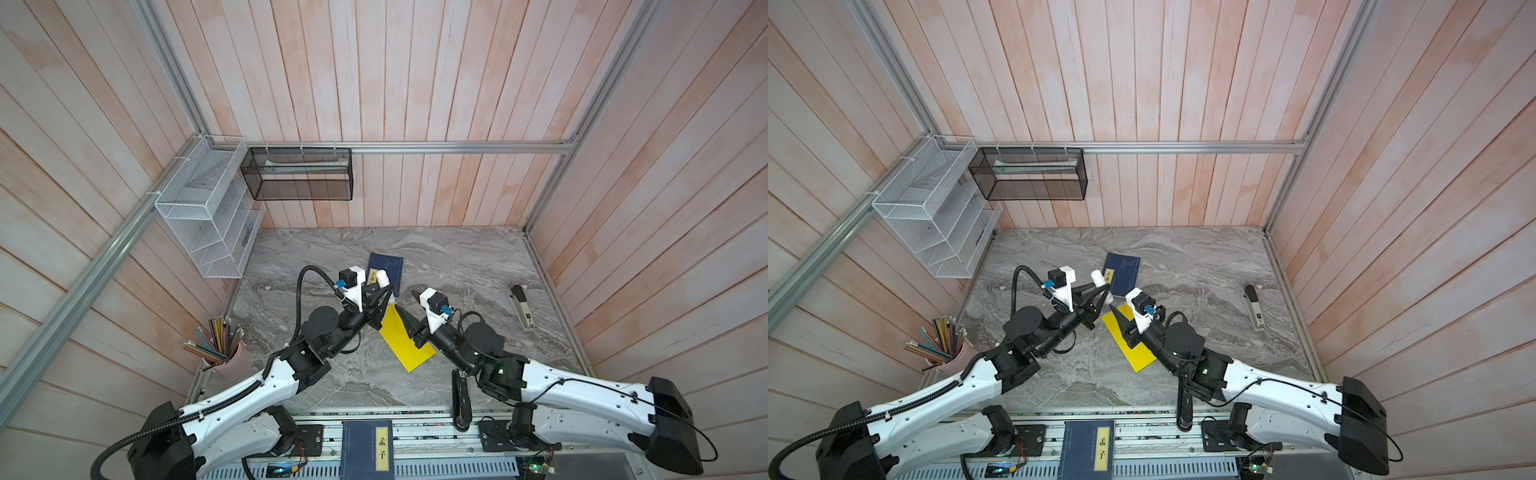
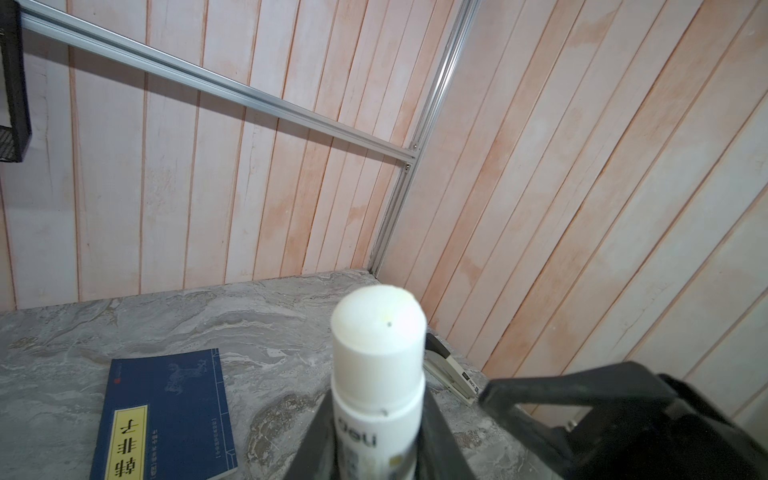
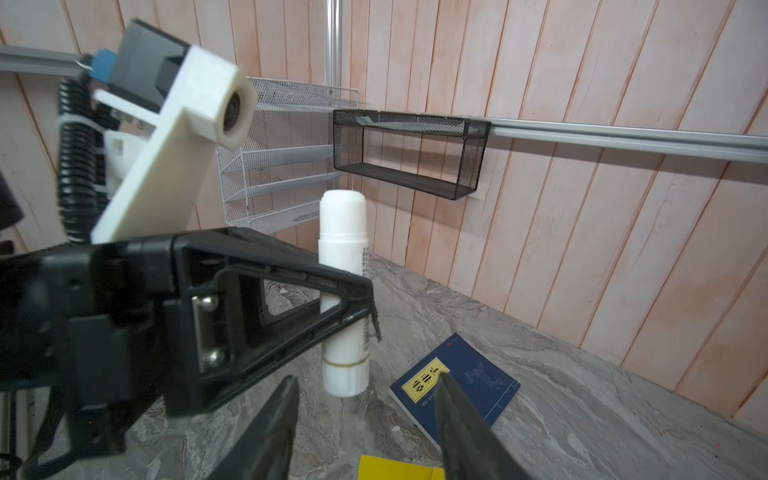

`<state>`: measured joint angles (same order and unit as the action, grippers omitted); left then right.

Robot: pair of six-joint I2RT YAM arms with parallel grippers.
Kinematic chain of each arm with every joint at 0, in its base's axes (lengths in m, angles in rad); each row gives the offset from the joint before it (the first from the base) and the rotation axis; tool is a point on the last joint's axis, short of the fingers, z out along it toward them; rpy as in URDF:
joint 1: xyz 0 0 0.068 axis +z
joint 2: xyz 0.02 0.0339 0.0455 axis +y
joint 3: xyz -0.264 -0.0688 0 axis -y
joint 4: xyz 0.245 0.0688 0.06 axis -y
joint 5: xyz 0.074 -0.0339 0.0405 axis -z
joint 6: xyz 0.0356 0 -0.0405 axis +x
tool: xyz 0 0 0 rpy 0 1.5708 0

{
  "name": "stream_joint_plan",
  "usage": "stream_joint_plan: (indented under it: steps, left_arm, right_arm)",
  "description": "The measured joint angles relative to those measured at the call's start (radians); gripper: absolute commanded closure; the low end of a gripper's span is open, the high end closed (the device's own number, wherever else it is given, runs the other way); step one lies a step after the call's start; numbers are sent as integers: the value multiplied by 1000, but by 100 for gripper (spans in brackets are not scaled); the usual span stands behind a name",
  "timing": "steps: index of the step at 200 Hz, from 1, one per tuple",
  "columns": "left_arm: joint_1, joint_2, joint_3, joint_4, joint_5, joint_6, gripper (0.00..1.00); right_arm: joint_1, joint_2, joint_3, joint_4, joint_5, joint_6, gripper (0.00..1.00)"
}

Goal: Place the letter into the envelope and seal it

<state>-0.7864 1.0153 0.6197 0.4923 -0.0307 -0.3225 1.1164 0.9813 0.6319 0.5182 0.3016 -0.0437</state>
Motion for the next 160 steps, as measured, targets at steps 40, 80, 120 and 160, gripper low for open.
stream_joint_plan:
  steps: [40,80,120,160]
  left_arm:
    - [105,-29,0,-5,202,-32,100]
    - [172,-28,0,51,444,-85,100]
    - [172,20,0,154,610,-138,100]
    - [172,49,0,200,684,-167,100]
  right_arm:
    - [-169,-122,-69,-25,-326,41,52]
    - [-298,-106,-97,-10,-613,115,53]
    - [-323,27,-96,68,-789,188,52]
    - [-328,98,-91,116,-863,236,49]
